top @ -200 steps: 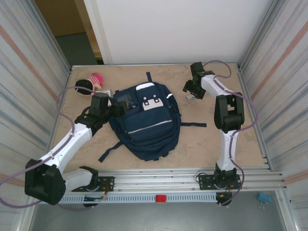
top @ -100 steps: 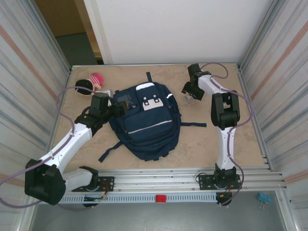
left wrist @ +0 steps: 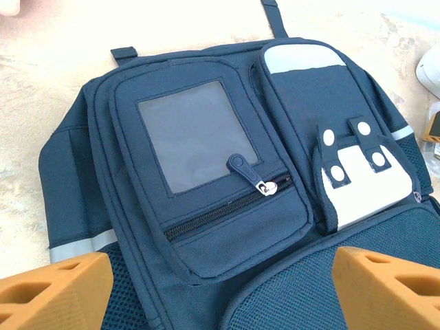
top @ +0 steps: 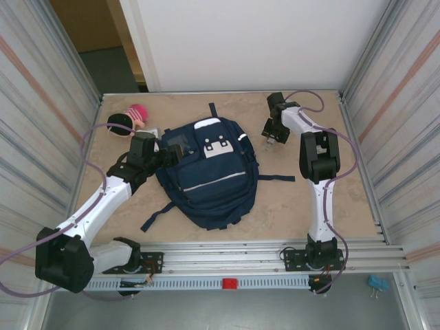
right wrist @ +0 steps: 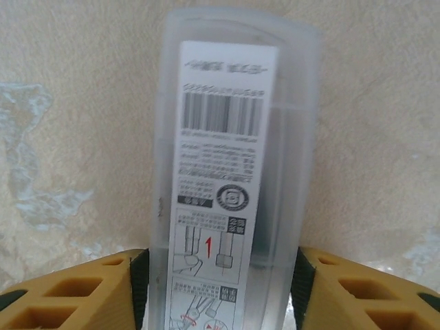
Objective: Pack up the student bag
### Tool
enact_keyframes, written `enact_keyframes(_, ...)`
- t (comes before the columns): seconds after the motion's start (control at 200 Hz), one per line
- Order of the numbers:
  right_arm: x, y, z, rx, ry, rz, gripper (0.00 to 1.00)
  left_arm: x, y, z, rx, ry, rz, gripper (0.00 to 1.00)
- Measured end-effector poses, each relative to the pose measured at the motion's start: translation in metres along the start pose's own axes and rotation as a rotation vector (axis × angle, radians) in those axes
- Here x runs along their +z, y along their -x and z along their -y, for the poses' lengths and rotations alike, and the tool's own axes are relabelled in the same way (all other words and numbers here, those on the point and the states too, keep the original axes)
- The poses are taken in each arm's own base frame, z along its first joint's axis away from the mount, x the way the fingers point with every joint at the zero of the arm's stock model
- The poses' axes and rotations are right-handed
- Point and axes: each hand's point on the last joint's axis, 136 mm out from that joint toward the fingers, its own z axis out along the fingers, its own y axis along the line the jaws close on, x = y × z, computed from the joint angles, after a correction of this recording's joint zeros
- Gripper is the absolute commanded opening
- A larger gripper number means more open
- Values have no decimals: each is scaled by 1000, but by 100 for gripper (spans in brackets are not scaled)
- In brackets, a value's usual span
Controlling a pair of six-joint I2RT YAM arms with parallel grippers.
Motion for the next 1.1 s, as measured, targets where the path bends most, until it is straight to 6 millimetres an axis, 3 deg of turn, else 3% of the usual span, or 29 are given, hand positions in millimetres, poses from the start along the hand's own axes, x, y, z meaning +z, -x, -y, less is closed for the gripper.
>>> enact_keyframes(0.045,0,-1,2,-3,-8,-4,66,0,0,0,0,0,0,83)
enact_keyframes(0.115,0,-3,6,-16,-16,-16,66,0,0,0,0,0,0,83)
enact_keyframes(0.251,0,0,10,-18,-15,-26,51,0,0,1,7,-4,0,83)
enact_keyframes(0.371,0,2,10,-23,-5,-29,45,-4,1,5,44,-26,4,82)
enact_keyframes(0.446,-2,0,9,-24,17,-28,45,-8,0,15,108,-63,8,82)
enact_keyframes(0.546,-10,-11,9,-30,61,-48,45,-16,-8,43,261,-158,5,82)
enact_keyframes(0.671,-40,-24,6,-43,149,-51,45,-27,-36,87,510,-317,-28,83)
enact_keyframes(0.862,-111,-36,0,-48,329,23,44,-26,-96,134,849,-481,-126,89)
enact_keyframes(0.957,-133,-48,3,-51,391,38,44,-16,-124,145,952,-524,-197,90)
enact_keyframes(1.097,-139,-71,11,-48,423,6,44,4,-148,141,1022,-501,-274,89)
